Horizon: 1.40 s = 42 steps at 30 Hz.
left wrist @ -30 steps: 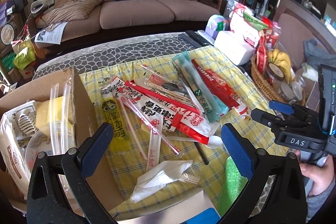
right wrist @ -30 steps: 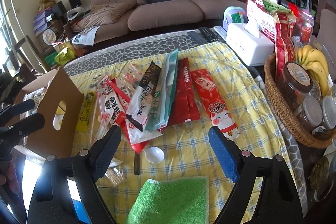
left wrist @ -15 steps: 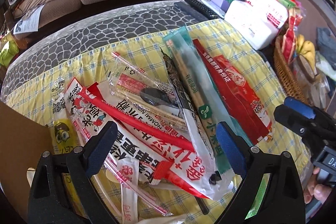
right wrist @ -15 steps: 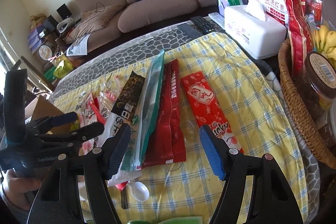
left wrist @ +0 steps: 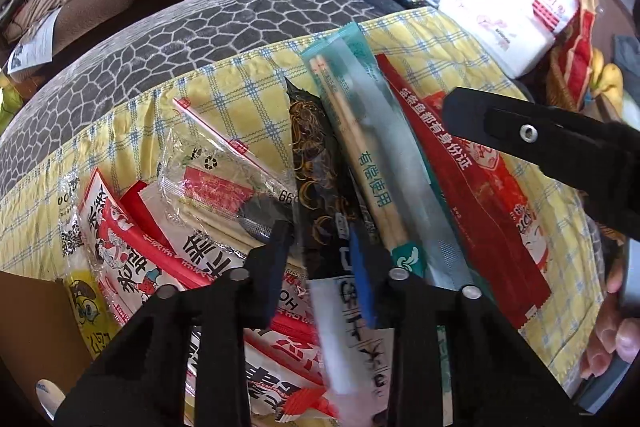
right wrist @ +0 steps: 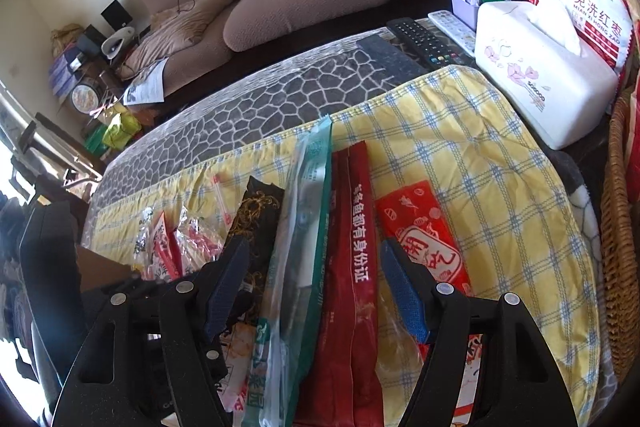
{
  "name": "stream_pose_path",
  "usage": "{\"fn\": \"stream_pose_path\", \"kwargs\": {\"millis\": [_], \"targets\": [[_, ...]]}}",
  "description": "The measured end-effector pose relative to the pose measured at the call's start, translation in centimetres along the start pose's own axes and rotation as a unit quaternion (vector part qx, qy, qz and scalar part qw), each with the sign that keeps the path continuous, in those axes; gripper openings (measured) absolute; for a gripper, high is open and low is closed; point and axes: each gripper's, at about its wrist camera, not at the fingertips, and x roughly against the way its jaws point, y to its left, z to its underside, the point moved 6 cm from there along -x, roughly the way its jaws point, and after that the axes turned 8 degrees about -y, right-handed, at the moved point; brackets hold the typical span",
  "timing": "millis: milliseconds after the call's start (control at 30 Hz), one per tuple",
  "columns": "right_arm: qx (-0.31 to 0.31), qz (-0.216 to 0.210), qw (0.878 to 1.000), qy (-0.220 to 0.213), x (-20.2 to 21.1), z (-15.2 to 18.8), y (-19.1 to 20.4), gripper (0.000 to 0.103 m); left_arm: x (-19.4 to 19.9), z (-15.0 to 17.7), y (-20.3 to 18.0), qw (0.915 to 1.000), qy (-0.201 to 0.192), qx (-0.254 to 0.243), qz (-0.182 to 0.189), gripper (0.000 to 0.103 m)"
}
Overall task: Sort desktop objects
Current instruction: 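Grasp the black-gold snack stick with the left tool while the right tool grasps the green chopstick pack, then carry the black-gold stick and green chopstick pack over the cardboard box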
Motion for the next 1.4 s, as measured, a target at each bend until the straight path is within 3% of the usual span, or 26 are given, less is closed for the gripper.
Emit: {"fn": "stream_pose_path", "kwargs": {"millis": [133, 333, 400, 467, 600, 667, 800, 1000, 1133, 1200, 1233, 1267, 1400], "targets": [[0.011, 0.009, 1.0, 0.019, -2.5, -0.1, 0.7, 0.071, 0.6, 0.0, 0.2, 0.9995, -0.011, 0.021, 0.022, 0.008], [0.018, 0.033, 0.998, 0.044, -5.5, 0.4, 0.9, 0.068, 1.4, 0.2, 1.8, 0.9977, -0.02, 0.057, 0.029, 0.008], [0.035, 0.049, 0.997, 0.051, -6.2, 0.7, 1.1, 0.061, 1.9, 0.4, 2.8, 0.9962, -0.027, 0.078, 0.029, 0.008], [0.053, 0.06, 0.995, 0.056, -6.8, 0.9, 1.4, 0.046, 2.4, 0.6, 3.7, 0.9948, -0.034, 0.091, 0.03, 0.007], [0.096, 0.083, 0.99, 0.06, -7.4, 1.2, 2.4, 0.04, 2.9, 1.1, 4.5, 0.9934, -0.033, 0.104, 0.037, 0.007], [0.111, 0.085, 0.988, 0.058, -7.3, 1.2, 2.8, 0.024, 3.4, 1.2, 4.6, 0.9927, -0.034, 0.108, 0.042, 0.007], [0.087, 0.047, 0.994, 0.052, -6.0, 0.5, 3.2, 0.012, 5.0, 1.1, 4.6, 0.9897, -0.04, 0.122, 0.062, 0.007], [0.028, -0.016, 0.999, 0.033, -2.2, 0.5, 3.7, 0.012, 7.9, 0.9, 4.2, 0.9886, -0.055, 0.119, 0.074, 0.007], [0.024, -0.024, 0.999, 0.018, 1.2, 0.3, 4.4, 0.012, 9.1, 1.2, 4.1, 0.9907, -0.056, 0.11, 0.058, 0.007], [0.025, -0.021, 0.999, 0.01, 3.2, 0.3, 4.5, 0.012, 7.9, 1.4, 4.5, 0.9939, -0.038, 0.101, 0.02, 0.02], [0.025, -0.023, 0.999, 0.006, 4.2, 0.5, 4.4, 0.012, 7.2, 1.6, 4.7, 0.9943, -0.032, 0.101, 0.004, 0.043], [0.024, -0.024, 0.999, 0.003, 5.0, 0.7, 4.3, 0.012, 6.5, 1.7, 4.8, 0.9946, -0.03, 0.099, -0.001, 0.057], [0.021, -0.031, 0.999, -0.004, 7.3, 1.6, 3.5, 0.012, 4.1, 1.9, 4.1, 0.9973, -0.013, 0.069, -0.02, 0.057]]}}
